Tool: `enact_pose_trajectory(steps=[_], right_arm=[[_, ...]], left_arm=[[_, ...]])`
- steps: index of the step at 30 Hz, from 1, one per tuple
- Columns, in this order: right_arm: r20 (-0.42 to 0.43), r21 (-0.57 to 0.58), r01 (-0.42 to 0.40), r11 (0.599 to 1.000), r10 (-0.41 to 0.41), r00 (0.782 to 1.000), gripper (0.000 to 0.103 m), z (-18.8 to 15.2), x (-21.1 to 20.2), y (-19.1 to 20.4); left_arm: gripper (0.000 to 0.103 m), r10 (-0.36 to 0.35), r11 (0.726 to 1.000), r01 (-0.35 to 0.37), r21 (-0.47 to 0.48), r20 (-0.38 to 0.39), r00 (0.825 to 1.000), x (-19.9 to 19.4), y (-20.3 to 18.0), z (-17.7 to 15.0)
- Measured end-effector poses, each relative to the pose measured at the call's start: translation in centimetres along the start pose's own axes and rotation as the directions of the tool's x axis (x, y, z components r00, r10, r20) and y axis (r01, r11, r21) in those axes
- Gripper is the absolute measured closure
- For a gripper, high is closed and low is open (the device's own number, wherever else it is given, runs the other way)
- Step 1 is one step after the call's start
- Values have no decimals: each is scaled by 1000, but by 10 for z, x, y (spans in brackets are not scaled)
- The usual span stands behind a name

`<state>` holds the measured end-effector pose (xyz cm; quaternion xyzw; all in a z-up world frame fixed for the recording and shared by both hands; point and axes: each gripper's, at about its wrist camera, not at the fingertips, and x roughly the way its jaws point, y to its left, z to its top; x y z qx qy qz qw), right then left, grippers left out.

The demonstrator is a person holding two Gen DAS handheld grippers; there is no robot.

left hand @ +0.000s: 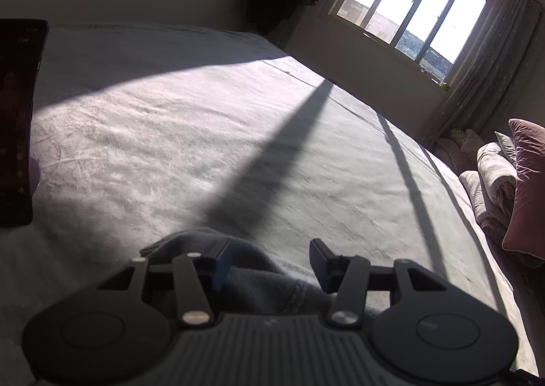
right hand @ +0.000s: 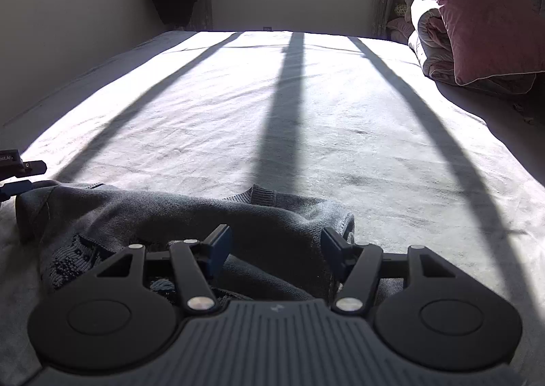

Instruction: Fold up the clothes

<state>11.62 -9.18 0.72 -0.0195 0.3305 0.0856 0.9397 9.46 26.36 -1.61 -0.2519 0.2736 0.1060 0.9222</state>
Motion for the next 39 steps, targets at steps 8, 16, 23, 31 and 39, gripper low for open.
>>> enact_pose_trajectory(steps=[8, 16, 23, 31, 39], right_arm=[[-40, -42, 25, 999, -27, 999, 41, 30, 62, -15], [-107, -191, -25, 981, 5, 994, 41, 42, 111, -15], [-152, -228, -130, 965, 97, 984, 41, 28, 124, -21], [-141, -265, -228, 937, 197, 970, 66, 11, 110, -22], [-37, -332, -114, 936, 108, 993, 97, -4, 86, 1]], left_arm=[[51, 37, 997, -34, 75, -27, 999, 16, -4, -2], [52, -107, 887, 178, 425, -186, 977, 55, -54, 22], [53, -57, 777, 268, 569, -361, 931, 101, -77, -1], [64, -104, 741, 307, 598, -350, 931, 78, -69, -20], [96, -92, 811, 186, 554, -192, 977, 55, -72, -36]])
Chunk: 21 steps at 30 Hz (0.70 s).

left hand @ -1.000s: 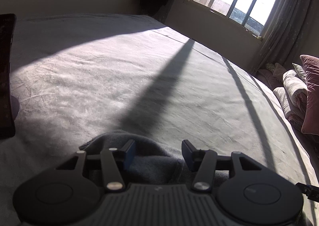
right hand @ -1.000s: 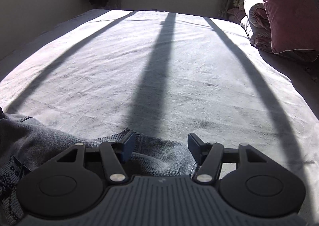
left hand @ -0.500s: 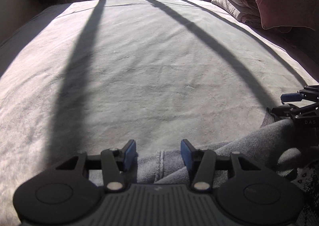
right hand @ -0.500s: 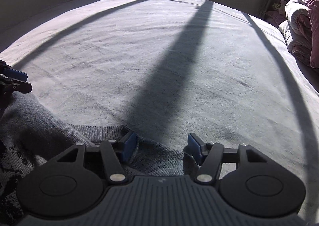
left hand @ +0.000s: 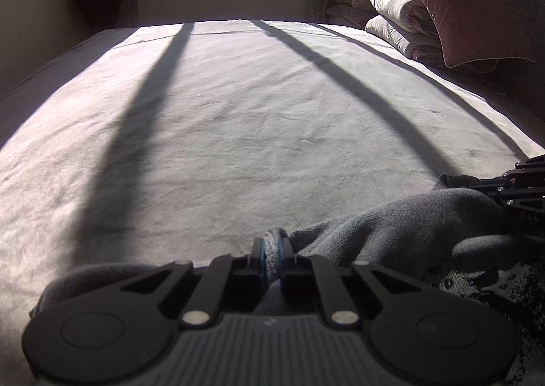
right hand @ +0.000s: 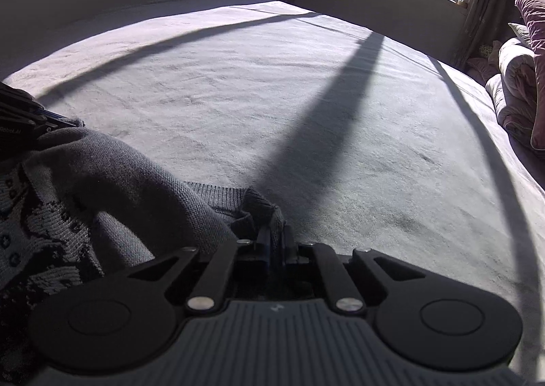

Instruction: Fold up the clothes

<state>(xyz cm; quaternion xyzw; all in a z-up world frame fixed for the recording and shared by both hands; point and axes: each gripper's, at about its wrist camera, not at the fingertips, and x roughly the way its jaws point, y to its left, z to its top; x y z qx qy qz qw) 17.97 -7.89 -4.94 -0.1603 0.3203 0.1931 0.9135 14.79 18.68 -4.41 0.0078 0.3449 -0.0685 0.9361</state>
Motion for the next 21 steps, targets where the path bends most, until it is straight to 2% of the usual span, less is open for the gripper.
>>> enact_pose_trajectory(steps=[5, 11, 14, 17, 21], right_arm=[[83, 54, 140, 989, -144, 986, 97, 3, -13, -22], [153, 104, 280, 954, -294, 944, 98, 19, -9, -52], [160, 119, 337, 934, -353, 922, 98, 29, 5, -64], [147, 127, 382, 915, -398, 905, 98, 36, 23, -76], [105, 123, 405, 906, -418, 903, 98, 35, 48, -87]], left_arm=[[96, 77, 996, -70, -62, 127, 989, -7, -5, 19], [96, 166, 983, -138, -120, 263, 950, 11, -19, 54], [96, 199, 978, -170, -125, 277, 940, 33, -33, 66], [96, 221, 974, -197, -116, 262, 939, 57, -45, 73], [96, 234, 971, -215, -106, 222, 947, 91, -52, 76]])
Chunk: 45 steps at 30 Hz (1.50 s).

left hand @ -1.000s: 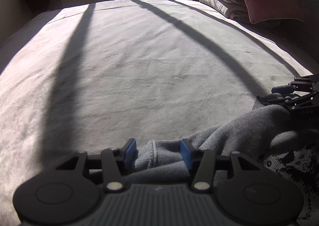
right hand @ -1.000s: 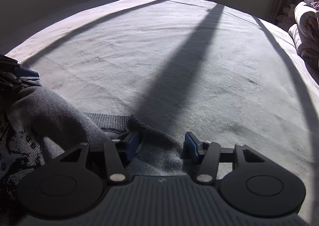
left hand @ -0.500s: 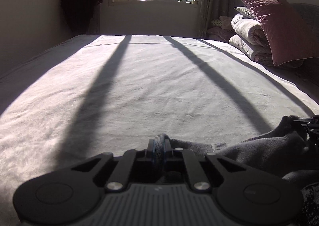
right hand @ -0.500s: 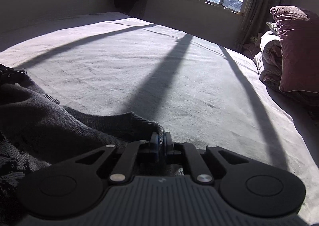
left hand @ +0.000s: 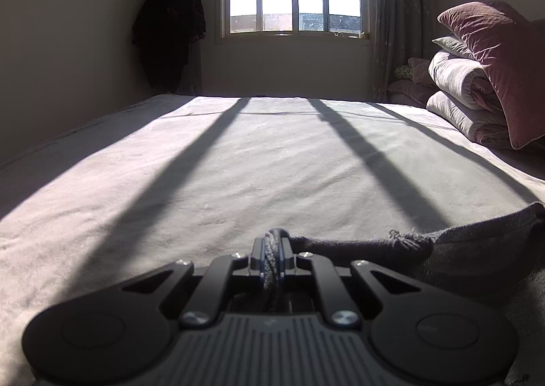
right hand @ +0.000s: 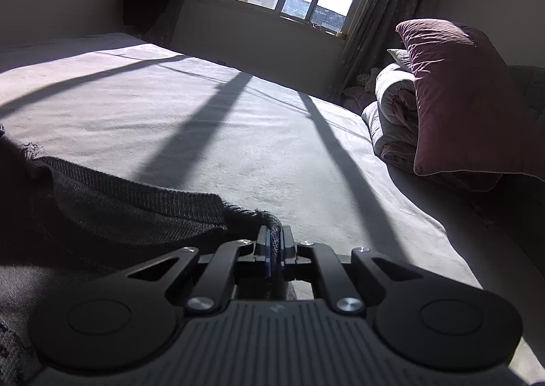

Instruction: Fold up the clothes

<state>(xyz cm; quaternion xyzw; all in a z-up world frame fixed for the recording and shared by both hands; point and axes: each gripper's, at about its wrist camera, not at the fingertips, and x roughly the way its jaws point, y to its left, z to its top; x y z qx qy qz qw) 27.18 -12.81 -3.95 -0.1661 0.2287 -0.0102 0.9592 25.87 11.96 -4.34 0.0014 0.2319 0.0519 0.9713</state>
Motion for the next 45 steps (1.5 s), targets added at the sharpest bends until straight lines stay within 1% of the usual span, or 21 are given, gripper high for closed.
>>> enact_pose_trajectory(steps=[4, 6, 10, 11, 13, 14, 15, 16, 17, 20, 24, 28, 31, 34, 41, 45], right_arm=[[-60, -39, -10, 999, 8, 998, 98, -14, 26, 10], [-89, -52, -11, 999, 7, 996, 98, -21, 35, 16], [-110, -104, 14, 994, -25, 994, 97, -21, 39, 26], [-114, -113, 17, 993, -30, 993, 96, -20, 39, 27], [-114, -81, 7, 997, -16, 993, 95, -17, 34, 23], [-122, -36, 1, 999, -5, 993, 90, -15, 31, 19], [-130, 10, -4, 1000, 5, 991, 87, -13, 28, 14], [-142, 61, -6, 998, 15, 990, 76, -12, 25, 9], [-153, 105, -8, 994, 25, 988, 69, -11, 21, 5], [-170, 172, -18, 985, 47, 984, 68, -11, 6, -3], [-168, 219, -9, 976, 47, 985, 63, -6, -18, -15], [-163, 255, -19, 967, 62, 985, 62, -3, -43, -28], [-159, 272, -40, 962, 86, 984, 59, -4, -60, -35], [-159, 293, -67, 954, 118, 980, 58, -9, -77, -40], [-172, 332, -108, 937, 173, 970, 54, -24, -118, -44], [-174, 348, -126, 929, 196, 965, 53, -31, -145, -44]], left_arm=[[95, 3, 999, -7, -37, -113, 994, 30, 0, -9], [94, -1, 998, -6, -64, -123, 992, 33, 4, -10], [94, 16, 999, -21, -34, -132, 991, 34, -1, -11], [92, 23, 999, -27, -26, -130, 991, 33, -2, -11], [86, 36, 999, -38, -15, -127, 991, 31, -4, -8], [72, 40, 999, -43, -18, -128, 991, 27, -4, -7], [51, 43, 999, -47, -23, -129, 991, 23, -4, -7], [43, 33, 999, -38, -37, -126, 991, 18, -4, -6], [39, 18, 999, -24, -48, -118, 993, 11, -3, -6], [39, 7, 999, -12, -42, -118, 993, -5, -6, -5], [39, -2, 999, -3, -39, -124, 992, -29, -9, -1], [36, -30, 997, 19, -78, -139, 990, -54, -7, 5], [36, -49, 993, 31, -118, -150, 988, -73, -5, 5], [35, -63, 989, 40, -141, -160, 985, -92, -5, 3], [33, -82, 988, 56, -147, -179, 980, -138, -3, -5], [31, -107, 978, 68, -198, -195, 975, -166, 7, -13]])
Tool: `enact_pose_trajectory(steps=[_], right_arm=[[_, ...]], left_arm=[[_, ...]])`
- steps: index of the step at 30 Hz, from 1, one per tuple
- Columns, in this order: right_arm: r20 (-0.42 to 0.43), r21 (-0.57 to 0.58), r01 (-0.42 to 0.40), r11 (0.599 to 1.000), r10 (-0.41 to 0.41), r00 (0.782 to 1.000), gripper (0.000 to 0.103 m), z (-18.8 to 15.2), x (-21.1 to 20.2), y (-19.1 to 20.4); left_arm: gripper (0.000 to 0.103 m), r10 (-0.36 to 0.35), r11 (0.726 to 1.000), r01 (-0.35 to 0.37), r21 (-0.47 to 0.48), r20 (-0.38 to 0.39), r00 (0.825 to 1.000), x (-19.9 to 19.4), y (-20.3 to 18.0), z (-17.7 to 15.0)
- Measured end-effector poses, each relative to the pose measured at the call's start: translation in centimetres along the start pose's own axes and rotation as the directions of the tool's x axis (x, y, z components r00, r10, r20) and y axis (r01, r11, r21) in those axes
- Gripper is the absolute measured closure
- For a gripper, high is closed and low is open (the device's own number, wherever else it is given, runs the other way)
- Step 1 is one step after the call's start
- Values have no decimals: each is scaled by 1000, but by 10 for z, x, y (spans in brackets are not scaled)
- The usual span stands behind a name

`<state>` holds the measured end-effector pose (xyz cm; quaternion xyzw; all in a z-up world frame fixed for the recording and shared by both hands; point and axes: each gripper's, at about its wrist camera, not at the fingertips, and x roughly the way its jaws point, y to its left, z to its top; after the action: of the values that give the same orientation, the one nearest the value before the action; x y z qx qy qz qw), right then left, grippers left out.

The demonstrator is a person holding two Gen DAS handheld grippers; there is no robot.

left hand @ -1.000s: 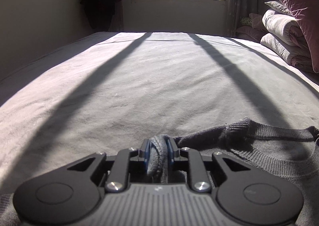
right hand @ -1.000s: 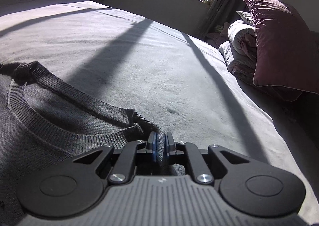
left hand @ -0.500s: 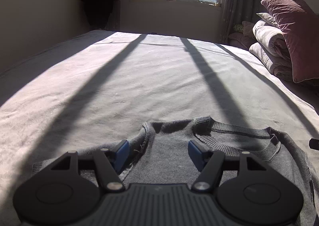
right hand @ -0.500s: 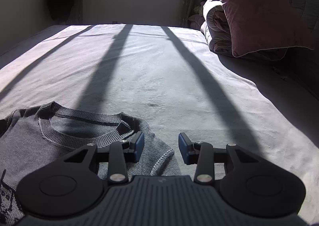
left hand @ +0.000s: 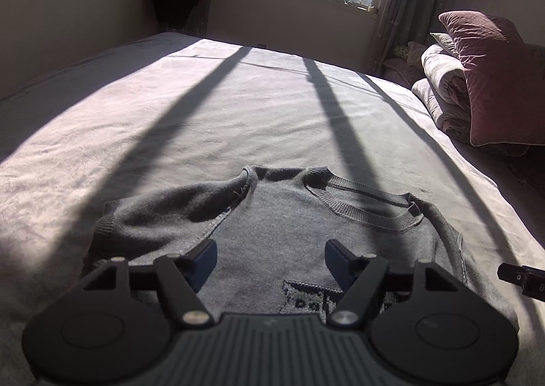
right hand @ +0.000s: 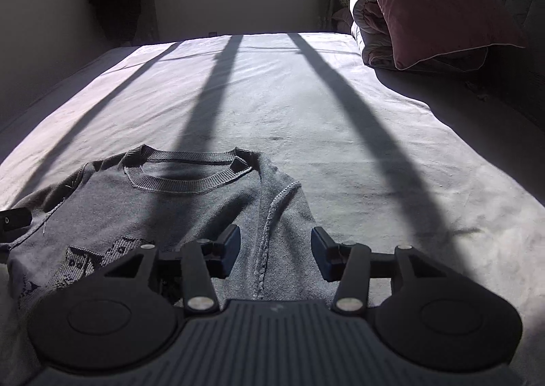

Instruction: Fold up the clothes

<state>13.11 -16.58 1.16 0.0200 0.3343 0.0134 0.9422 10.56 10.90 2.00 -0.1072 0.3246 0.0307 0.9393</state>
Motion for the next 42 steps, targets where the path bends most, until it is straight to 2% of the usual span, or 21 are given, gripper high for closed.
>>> enact_pose_trajectory(steps=[10, 15, 23, 28, 32, 37, 40, 42], right_arm=[[-19, -102, -41, 994, 40, 999, 43, -26, -51, 9], [-35, -106, -76, 991, 73, 997, 39, -42, -65, 11], [-70, -121, -160, 980, 153, 986, 36, -78, -73, 24], [-73, -229, -268, 936, 258, 963, 34, -101, -87, 39], [-88, -306, -366, 879, 356, 930, 34, -116, -100, 52], [-95, -340, -425, 839, 419, 903, 34, -126, -106, 57], [-118, -356, -464, 811, 454, 883, 46, -128, -104, 59], [-127, -371, -484, 792, 473, 872, 48, -129, -102, 63]], left_arm=[[27, -1, 999, -1, -36, -72, 997, -34, 19, -32], [19, -5, 998, -1, -59, -92, 996, -42, 30, -46], [4, -47, 994, 34, -102, -128, 991, -37, 44, -77], [2, -80, 992, 62, -112, -167, 983, -32, 47, -87], [1, -81, 994, 68, -84, -166, 983, -33, 45, -90], [1, -116, 991, 102, -89, -173, 978, -36, 47, -93], [1, -136, 990, 125, -68, -179, 974, -38, 45, -94], [1, -157, 987, 145, -74, -183, 971, -38, 44, -93]])
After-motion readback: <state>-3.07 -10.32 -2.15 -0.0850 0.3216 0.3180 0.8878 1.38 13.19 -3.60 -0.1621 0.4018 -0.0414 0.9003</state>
